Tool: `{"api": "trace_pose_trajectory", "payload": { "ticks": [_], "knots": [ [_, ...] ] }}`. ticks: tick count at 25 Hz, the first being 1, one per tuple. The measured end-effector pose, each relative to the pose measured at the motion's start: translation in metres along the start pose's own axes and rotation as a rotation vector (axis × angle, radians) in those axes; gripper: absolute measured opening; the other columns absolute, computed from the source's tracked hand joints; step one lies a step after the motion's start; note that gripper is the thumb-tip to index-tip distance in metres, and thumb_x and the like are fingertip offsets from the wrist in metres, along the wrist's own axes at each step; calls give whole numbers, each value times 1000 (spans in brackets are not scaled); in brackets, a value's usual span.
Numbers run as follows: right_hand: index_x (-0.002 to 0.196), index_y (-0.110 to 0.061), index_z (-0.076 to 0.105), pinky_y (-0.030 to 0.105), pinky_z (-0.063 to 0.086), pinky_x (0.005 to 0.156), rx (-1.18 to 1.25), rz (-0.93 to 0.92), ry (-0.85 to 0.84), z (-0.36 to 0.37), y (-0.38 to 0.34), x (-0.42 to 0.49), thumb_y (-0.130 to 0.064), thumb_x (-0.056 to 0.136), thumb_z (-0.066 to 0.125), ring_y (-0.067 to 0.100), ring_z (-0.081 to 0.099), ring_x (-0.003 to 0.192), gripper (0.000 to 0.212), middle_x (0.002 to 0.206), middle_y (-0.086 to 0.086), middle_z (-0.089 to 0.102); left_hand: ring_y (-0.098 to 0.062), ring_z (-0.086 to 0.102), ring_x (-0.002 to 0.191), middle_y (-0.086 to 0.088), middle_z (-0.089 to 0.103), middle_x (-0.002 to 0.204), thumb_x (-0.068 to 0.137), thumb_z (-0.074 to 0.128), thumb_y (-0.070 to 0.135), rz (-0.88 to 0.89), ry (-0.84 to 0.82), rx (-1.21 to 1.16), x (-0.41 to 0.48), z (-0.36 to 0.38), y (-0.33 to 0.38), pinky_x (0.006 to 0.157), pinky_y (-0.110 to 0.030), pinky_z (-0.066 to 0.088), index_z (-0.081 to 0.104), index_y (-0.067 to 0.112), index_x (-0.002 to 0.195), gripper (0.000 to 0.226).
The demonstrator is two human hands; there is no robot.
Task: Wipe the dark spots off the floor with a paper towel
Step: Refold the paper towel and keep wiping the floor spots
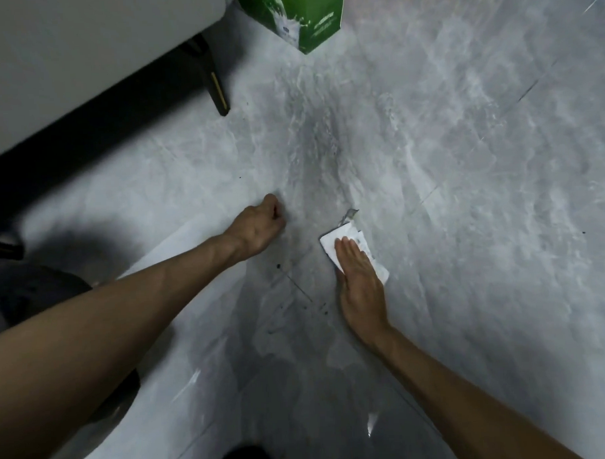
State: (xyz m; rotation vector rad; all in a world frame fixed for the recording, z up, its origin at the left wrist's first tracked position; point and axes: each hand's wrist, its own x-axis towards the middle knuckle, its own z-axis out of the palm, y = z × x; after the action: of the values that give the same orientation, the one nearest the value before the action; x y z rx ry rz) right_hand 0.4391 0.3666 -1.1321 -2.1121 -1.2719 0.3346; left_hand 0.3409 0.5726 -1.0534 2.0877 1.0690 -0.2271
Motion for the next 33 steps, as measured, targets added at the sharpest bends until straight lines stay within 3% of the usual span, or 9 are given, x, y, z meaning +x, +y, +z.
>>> {"api": "trace_pose_trajectory", "payload": {
  "ticks": [6,9,12,21,23,25,29,31,33],
  "knots": [
    [143,3,31,41,14,119,-44,203,14,34,-47,-20,17,86,39,30,25,143,60,151,17,31,-28,58,82,-13,64,97,91,46,19,-63,143,-10,-13,-6,-17,65,-29,41,51,11,104,17],
    [145,3,27,36,7,120,-66,290,85,56,-75,-30,14,88,38,30,21,144,58,153,16,27,-27,57,83,-13,65,101,90,45,17,-108,201,-78,-18,-6,-24,65,-28,39,53,11,104,17],
    [146,-1,26,29,0,118,-13,496,173,74,-100,-20,9,91,37,27,16,146,56,155,15,25,-24,56,84,-11,65,103,90,47,19,-179,249,-149,-20,-7,-31,66,-27,38,55,13,104,17],
    [148,-2,22,33,2,116,145,760,230,86,-131,13,-5,98,37,26,8,147,52,158,15,15,-25,58,95,-9,64,111,89,47,22,-373,343,-315,-22,-16,-46,75,-31,45,60,16,108,23],
    [149,-2,18,33,2,117,241,718,167,77,-128,6,-14,101,39,25,5,148,54,159,14,11,-28,59,99,-10,64,112,90,47,22,-367,326,-302,-24,-17,-46,79,-34,47,58,15,109,23],
    [149,-3,18,32,5,118,303,551,29,57,-111,-11,-20,100,44,22,6,147,58,159,11,13,-31,60,99,-13,64,111,91,46,22,-342,311,-261,-29,-17,-45,80,-36,48,57,13,110,24],
    [142,-4,37,28,27,107,50,135,-285,11,-56,-17,-18,83,71,26,32,133,69,146,12,36,-33,60,97,-16,65,109,91,43,18,-276,317,-139,-37,-8,-44,75,-31,45,56,11,109,23],
    [127,-5,52,30,37,95,-19,87,-313,8,-47,-2,-20,69,81,28,44,117,67,127,12,47,-32,60,97,-15,65,109,90,42,17,-274,310,-137,-39,-4,-44,72,-29,41,56,12,108,23],
    [107,-8,61,28,36,81,-39,106,-232,14,-49,11,-21,61,85,29,50,103,54,109,11,56,-32,60,99,-15,65,110,88,45,17,-290,308,-141,-39,-2,-47,74,-28,42,56,13,108,23]
  ]
}}
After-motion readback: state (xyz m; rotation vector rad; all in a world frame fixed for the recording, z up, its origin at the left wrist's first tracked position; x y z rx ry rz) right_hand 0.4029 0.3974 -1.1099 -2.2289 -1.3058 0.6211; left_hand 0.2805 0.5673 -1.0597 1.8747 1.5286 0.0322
